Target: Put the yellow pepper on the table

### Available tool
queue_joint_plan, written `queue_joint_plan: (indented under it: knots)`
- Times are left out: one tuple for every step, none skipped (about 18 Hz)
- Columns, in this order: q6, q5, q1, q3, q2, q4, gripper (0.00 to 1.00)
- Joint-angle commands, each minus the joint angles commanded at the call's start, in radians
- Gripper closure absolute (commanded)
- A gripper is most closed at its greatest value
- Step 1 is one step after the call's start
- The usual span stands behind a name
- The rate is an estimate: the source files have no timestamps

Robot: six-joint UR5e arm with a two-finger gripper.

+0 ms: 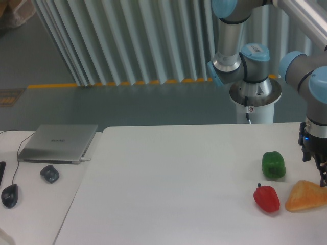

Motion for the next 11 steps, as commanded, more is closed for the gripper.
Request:
queue_joint_plan:
  knots:
    - [0.002,0.000,0.000,0.002,0.000,0.002,0.00]
    - [0.002,0.000,0.002,0.002,0.000,0.000,0.00]
    - [0.002,0.000,0.002,0.002,0.002,0.000,0.00]
    - [0.002,-0.002,0.000,0.002,0.003,0.000,0.00]
    - [0.002,-0.005,0.002,0.002,0.005,-0.002,0.00]
    - [0.002,-0.014,0.002,-0.008,0.006,0.000,0.00]
    - [0.000,-0.015,0.005,-0.014,0.008,0.000,0.00]
    - [-0.008,-0.017,0.021,-0.037,0.012,0.000,0.00]
    - [-0.033,-0.026,0.044,-0.070,0.032,0.009,0.00]
    - [-0.102,-0.053,0.075,-0.098,0.064,0.027,0.00]
    - [-0.148,-0.064,0.093,-0.115,0.070,0.029,0.00]
